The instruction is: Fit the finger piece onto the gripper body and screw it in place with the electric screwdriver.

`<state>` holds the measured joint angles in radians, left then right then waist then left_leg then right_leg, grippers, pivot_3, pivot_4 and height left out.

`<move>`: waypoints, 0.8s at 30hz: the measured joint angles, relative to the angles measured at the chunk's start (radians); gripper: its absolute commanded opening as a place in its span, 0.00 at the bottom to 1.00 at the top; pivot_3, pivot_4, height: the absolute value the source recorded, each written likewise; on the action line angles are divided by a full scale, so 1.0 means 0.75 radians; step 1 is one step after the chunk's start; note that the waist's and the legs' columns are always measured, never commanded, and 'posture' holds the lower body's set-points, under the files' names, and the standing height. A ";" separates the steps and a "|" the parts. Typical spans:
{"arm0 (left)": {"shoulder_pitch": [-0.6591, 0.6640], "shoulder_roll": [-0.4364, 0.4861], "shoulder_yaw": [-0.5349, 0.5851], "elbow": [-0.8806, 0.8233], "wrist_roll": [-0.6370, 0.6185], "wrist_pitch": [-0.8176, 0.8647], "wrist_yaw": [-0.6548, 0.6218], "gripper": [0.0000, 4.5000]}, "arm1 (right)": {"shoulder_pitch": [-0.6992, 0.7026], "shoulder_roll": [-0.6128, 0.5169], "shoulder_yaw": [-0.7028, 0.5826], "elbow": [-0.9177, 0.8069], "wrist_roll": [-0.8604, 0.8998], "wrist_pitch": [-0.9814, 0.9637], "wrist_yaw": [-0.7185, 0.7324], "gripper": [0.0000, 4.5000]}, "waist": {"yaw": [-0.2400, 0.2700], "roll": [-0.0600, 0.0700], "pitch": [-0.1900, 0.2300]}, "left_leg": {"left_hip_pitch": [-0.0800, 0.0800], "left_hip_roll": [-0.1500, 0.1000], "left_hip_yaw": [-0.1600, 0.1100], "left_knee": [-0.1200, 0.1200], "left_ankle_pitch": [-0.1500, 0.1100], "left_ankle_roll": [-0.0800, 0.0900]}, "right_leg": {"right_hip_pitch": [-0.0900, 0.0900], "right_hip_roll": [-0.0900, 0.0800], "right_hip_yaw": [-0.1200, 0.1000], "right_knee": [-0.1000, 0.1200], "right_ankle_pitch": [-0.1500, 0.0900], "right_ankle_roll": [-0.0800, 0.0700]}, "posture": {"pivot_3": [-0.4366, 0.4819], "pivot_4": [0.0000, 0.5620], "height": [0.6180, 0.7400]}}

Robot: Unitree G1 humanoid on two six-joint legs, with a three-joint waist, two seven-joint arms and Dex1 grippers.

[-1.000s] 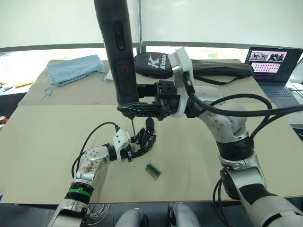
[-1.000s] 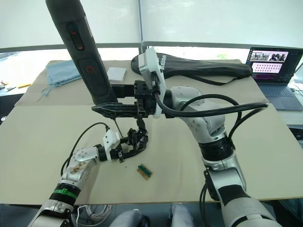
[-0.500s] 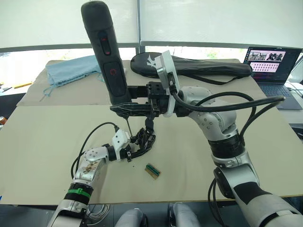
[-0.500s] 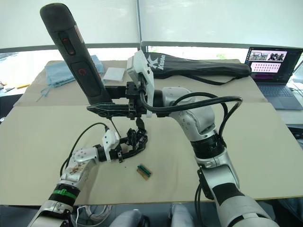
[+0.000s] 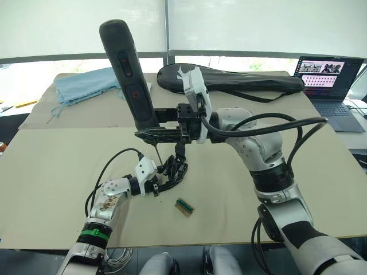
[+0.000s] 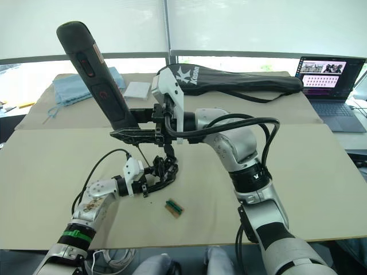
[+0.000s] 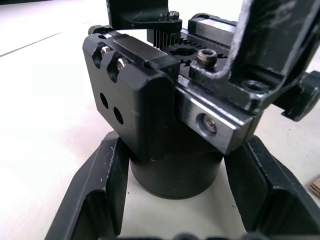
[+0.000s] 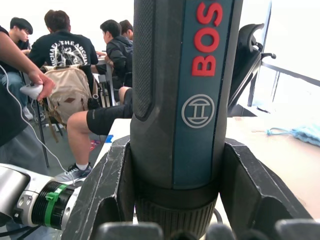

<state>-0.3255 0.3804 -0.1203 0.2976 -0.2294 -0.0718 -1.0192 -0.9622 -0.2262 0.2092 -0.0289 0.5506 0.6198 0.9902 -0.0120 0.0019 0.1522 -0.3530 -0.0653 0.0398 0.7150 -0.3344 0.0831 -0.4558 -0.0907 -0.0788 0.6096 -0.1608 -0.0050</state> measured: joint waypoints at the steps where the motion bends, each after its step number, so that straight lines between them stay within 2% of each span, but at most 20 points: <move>1: 0.000 0.000 0.000 -0.003 0.000 0.006 0.000 0.51 | 0.001 0.000 0.003 0.000 -0.002 0.000 0.000 0.43 | 0.000 0.000 0.000 | 0.000 0.000 0.000 0.000 0.000 0.000 | 0.000 0.000 0.000 0.000 0.000 0.000 | 0.48 0.27 1.00; 24: 0.008 0.004 0.000 -0.024 -0.005 0.029 0.012 0.51 | 0.029 -0.001 0.027 0.024 -0.076 0.000 0.015 0.43 | -0.003 0.000 0.000 | 0.000 0.000 0.000 0.000 0.001 -0.002 | 0.000 0.001 -0.001 0.000 0.000 0.000 | 0.48 0.27 1.00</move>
<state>-0.3192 0.3837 -0.1202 0.2794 -0.2328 -0.0497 -1.0106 -0.9401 -0.2269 0.2293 -0.0111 0.4937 0.6198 1.0013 -0.0140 0.0019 0.1522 -0.3529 -0.0656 0.0398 0.7148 -0.3335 0.0814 -0.4555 -0.0898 -0.0795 0.6094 -0.1609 -0.0050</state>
